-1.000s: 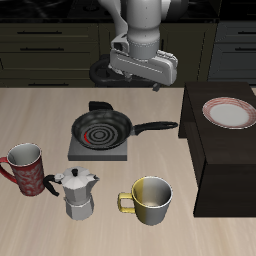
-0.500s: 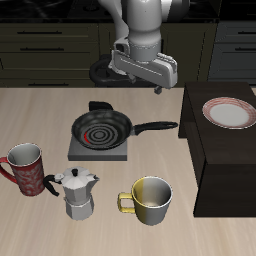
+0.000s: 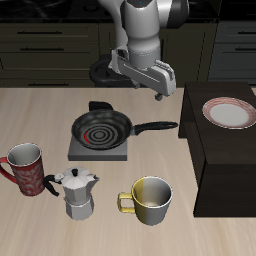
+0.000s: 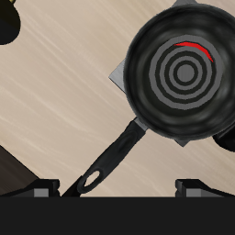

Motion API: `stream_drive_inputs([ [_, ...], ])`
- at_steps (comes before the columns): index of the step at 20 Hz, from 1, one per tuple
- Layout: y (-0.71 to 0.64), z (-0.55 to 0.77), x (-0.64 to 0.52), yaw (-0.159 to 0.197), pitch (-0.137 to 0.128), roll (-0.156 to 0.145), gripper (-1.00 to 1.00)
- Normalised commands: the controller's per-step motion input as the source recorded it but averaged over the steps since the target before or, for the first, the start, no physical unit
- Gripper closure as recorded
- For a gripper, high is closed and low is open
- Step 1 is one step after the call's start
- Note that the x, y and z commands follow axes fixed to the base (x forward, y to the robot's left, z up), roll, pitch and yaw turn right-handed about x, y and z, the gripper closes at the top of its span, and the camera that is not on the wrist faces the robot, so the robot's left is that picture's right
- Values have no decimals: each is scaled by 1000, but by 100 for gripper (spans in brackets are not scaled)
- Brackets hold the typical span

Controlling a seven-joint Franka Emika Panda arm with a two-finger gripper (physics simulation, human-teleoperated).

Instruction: Place the frying pan on the top layer of the shelf and turn off the stove

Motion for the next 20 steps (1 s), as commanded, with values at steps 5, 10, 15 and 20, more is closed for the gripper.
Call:
stream_drive_inputs([
  [5, -36, -201, 65, -108, -9, -13, -100],
  [10, 81, -239, 21, -72, 1, -11, -100],
  [15, -70, -228, -6, -71, 8, -33, -100],
  [20, -74, -288, -13, -42, 34, -28, -100],
])
